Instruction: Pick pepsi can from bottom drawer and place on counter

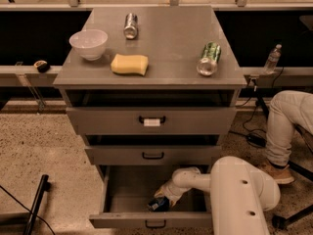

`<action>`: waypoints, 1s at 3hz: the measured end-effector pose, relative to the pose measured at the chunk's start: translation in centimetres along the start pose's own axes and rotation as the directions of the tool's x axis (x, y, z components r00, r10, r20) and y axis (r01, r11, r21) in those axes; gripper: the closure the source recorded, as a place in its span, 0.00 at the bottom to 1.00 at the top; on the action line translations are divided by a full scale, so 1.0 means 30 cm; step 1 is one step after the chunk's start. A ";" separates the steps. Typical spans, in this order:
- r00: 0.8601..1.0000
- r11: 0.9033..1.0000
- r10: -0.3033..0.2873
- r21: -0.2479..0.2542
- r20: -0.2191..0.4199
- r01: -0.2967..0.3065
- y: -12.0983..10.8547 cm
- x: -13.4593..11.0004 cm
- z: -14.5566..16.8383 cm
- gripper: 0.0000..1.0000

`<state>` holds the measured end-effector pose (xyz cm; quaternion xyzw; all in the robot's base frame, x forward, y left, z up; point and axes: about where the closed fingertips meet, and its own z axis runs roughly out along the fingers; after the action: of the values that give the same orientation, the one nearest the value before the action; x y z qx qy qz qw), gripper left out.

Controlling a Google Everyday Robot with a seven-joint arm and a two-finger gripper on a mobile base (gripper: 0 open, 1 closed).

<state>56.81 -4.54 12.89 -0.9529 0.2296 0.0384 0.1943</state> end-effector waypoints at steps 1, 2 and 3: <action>1.000 1.000 0.003 0.006 0.012 -0.003 -0.001 0.000 0.006 0.45; 1.000 1.000 0.004 0.013 0.016 -0.004 -0.001 -0.001 0.007 0.47; 1.000 0.999 0.006 0.038 0.017 -0.007 -0.005 -0.001 -0.001 0.48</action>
Offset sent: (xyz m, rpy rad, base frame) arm 0.0047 -0.0009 0.0010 0.0157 0.0055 -0.0018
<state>56.86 -4.41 12.97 -0.9479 0.2319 0.0425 0.2143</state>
